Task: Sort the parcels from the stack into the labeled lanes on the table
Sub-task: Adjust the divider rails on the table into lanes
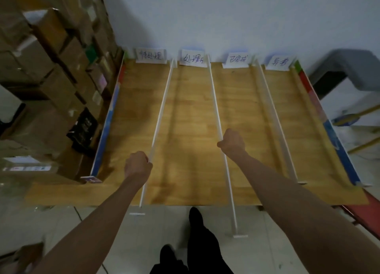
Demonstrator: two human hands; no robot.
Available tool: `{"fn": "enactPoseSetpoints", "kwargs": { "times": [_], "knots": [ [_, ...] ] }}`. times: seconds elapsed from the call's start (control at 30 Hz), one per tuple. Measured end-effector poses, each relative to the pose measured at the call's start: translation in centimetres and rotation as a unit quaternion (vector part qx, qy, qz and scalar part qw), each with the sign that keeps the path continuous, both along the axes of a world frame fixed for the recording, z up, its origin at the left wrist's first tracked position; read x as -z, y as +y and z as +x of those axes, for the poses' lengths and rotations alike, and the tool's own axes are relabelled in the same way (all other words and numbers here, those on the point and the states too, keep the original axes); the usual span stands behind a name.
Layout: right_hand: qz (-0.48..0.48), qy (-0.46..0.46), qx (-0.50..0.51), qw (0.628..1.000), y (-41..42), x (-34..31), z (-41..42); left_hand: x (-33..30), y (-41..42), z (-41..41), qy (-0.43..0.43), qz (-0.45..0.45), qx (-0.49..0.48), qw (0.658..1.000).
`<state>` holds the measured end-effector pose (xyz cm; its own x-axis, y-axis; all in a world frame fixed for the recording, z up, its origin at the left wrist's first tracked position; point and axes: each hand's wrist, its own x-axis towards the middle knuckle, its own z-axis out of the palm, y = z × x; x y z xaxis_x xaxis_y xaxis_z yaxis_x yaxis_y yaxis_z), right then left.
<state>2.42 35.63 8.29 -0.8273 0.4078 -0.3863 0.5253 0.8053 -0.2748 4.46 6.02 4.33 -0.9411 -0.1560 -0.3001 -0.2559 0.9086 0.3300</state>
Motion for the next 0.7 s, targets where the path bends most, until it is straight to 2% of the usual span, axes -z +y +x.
{"fn": "enactPoseSetpoints", "kwargs": {
  "times": [0.3,0.7],
  "knots": [
    [-0.015,-0.015,0.008,1.000,4.7,3.5,-4.4,2.0,3.2,-3.8,-0.003,-0.009,-0.022,1.000],
    [-0.037,-0.019,0.005,0.999,6.7,5.9,-9.0,3.9,5.9,-7.5,-0.013,-0.007,-0.058,0.998]
  ]
}}
